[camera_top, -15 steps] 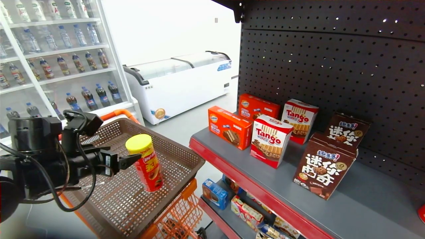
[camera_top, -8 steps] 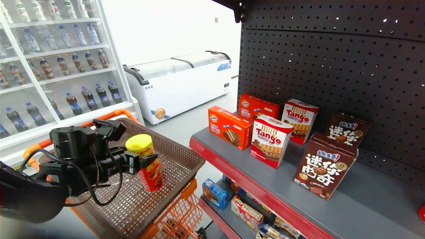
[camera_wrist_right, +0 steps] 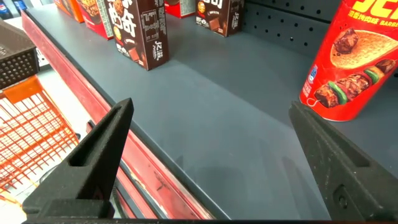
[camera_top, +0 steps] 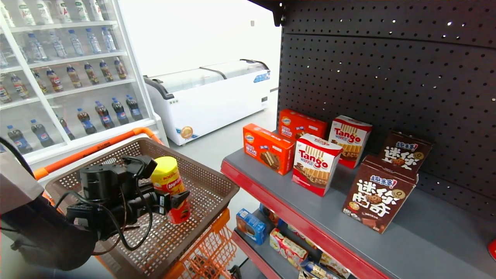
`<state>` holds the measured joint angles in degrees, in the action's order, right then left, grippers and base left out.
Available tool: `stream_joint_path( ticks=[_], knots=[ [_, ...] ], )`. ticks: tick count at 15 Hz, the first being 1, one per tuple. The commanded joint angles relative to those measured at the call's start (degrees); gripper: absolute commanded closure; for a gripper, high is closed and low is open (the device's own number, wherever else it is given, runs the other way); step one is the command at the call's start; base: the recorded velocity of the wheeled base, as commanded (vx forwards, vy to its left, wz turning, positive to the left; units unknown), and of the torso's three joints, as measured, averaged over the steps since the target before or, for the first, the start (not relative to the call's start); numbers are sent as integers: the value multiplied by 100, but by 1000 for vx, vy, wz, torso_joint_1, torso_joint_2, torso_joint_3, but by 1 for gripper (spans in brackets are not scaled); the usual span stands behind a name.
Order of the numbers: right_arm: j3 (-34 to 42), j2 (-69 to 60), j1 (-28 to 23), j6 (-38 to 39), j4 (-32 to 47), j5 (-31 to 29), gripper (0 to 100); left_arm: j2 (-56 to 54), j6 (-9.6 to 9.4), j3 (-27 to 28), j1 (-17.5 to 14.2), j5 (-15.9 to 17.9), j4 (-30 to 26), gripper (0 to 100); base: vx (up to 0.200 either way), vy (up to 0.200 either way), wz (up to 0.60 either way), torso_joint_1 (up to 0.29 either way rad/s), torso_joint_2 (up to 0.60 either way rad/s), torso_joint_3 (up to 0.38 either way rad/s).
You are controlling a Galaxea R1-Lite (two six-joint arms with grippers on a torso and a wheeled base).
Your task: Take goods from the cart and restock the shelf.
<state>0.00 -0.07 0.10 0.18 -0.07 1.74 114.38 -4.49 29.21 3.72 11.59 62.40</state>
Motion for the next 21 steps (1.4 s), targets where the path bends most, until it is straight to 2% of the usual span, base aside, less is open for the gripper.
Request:
stream_joint_path(
  ticks=[1,8,9,13,17,19,21],
  knots=[
    [0,7,-1,-1,-1,1,0,260,-8,-64,6,-8,167,0,0,0,0,0,0,0],
    [0,7,-1,-1,-1,1,0,462,9,-20,6,-26,290,0,0,0,0,0,0,0],
    [0,7,-1,-1,-1,1,0,471,36,50,15,-34,264,100,0,0,0,0,0,0],
    [0,7,-1,-1,-1,1,0,541,0,-29,15,-307,202,100,0,0,0,0,0,0],
    [0,7,-1,-1,-1,1,0,198,-26,-20,-3,-368,123,100,0,0,0,0,0,0],
    [0,7,-1,-1,-1,1,0,-197,62,305,15,-430,-642,100,0,0,0,0,0,0],
    [0,7,-1,-1,-1,1,0,-672,229,683,15,-395,-1398,100,0,0,0,0,0,0]
  ],
)
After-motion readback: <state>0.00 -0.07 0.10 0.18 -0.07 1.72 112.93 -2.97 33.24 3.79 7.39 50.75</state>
